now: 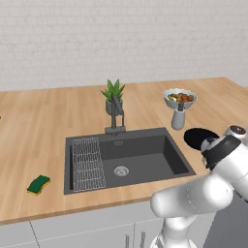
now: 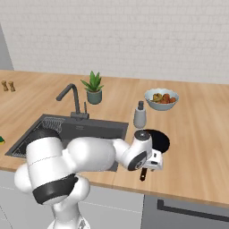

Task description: Pick the pan and sponge and place them into the sink. Then turn on the water.

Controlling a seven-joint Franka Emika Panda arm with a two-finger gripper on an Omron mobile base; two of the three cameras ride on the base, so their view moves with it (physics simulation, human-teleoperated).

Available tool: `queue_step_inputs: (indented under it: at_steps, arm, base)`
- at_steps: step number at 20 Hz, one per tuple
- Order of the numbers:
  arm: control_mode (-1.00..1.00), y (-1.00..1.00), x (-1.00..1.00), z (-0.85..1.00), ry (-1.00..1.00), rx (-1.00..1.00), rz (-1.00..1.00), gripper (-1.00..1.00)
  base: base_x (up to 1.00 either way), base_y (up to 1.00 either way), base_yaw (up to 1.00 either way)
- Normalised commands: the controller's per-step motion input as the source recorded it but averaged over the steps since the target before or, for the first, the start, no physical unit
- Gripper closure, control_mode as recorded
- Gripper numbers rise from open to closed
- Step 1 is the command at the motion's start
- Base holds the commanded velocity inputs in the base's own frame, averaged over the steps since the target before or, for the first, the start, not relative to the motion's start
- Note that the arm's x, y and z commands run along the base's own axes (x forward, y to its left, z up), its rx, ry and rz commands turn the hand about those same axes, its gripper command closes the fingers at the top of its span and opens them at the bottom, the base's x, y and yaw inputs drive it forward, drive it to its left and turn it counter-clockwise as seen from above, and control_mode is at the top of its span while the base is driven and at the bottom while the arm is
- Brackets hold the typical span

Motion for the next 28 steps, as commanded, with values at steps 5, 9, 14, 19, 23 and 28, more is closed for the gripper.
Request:
queue_step_inputs:
  at_steps: [5, 9, 14, 19, 23, 28]
  arm:
    - [-1.00, 0.00, 0.01, -0.35, 0.00, 0.00, 0.00, 1.00]
    - [-1.00, 0.00, 0.00, -0.39, 0.00, 0.00, 0.00, 1.00]
    - [-1.00, 0.00, 0.00, -0.42, 0.02, 0.00, 0.00, 1.00]
    - [-1.00, 0.02, 0.00, -0.15, 0.02, 0.00, -0.01, 1.00]
    - [-1.00, 0.12, 0.00, 0.10, 0.00, 0.00, -0.02, 1.00]
    - [-1.00, 0.04, -0.04, 0.83, -0.03, 0.00, 0.00, 1.00]
  base:
    - [0.00, 0.00, 0.00]
    - [0.00, 0.00, 0.00]
    - [0.00, 0.00, 0.00]
    - [0.00, 0.00, 0.00]
    - [0.00, 0.00, 0.00]
    - [0.00, 0.00, 0.00]
